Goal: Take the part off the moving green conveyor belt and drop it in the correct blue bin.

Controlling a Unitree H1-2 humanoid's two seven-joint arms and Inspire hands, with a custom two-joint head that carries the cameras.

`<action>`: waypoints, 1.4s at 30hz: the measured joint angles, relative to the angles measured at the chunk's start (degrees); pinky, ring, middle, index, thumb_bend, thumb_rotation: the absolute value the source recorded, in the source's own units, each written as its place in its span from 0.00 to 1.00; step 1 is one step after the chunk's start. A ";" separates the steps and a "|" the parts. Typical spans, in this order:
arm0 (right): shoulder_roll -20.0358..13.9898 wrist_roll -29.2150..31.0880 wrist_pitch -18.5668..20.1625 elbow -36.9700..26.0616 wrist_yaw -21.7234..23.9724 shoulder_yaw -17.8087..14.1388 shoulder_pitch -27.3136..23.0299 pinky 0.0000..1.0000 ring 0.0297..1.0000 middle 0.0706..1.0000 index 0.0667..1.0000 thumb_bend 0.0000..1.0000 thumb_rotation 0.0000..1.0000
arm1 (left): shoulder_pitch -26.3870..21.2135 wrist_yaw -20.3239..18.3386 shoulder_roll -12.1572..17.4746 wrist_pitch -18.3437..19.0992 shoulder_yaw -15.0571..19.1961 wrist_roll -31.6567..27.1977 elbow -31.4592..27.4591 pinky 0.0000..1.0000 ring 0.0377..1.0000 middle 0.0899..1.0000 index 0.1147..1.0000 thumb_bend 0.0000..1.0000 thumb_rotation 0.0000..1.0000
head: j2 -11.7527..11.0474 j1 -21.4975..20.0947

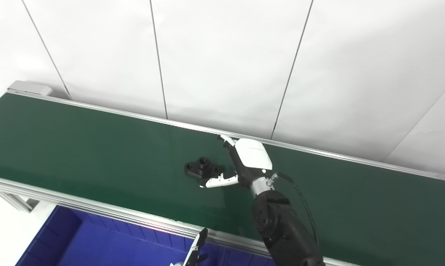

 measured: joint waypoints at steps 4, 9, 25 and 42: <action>0.16 -1.46 0.74 3.21 -0.47 2.01 -1.34 0.37 0.49 0.64 0.76 0.91 0.42 | 0.52 0.00 0.00 0.06 -0.07 0.02 -1.15 0.91 1.00 1.00 1.00 0.71 0.96 | 0.44 0.18; 0.39 -1.87 0.87 7.48 -3.60 2.70 -2.03 0.20 0.24 0.34 0.64 0.73 0.13 | 1.26 -0.39 -0.04 0.07 -0.19 -0.35 -1.80 0.93 1.00 1.00 1.00 0.72 0.96 | 0.79 0.26; 0.65 -2.21 0.57 12.60 -16.52 7.47 -2.73 0.13 0.18 0.43 0.45 0.53 0.00 | 2.76 -1.37 -0.08 1.34 -0.41 -1.69 -3.23 0.92 1.00 1.00 1.00 0.74 0.95 | 2.02 0.18; 0.18 -1.90 2.97 10.46 -17.68 7.07 -1.23 0.14 0.18 0.43 0.45 0.53 0.00 | 3.36 -2.46 -0.07 3.35 -0.42 -1.80 -4.06 0.88 0.98 1.00 1.00 0.73 0.94 | 3.25 -2.10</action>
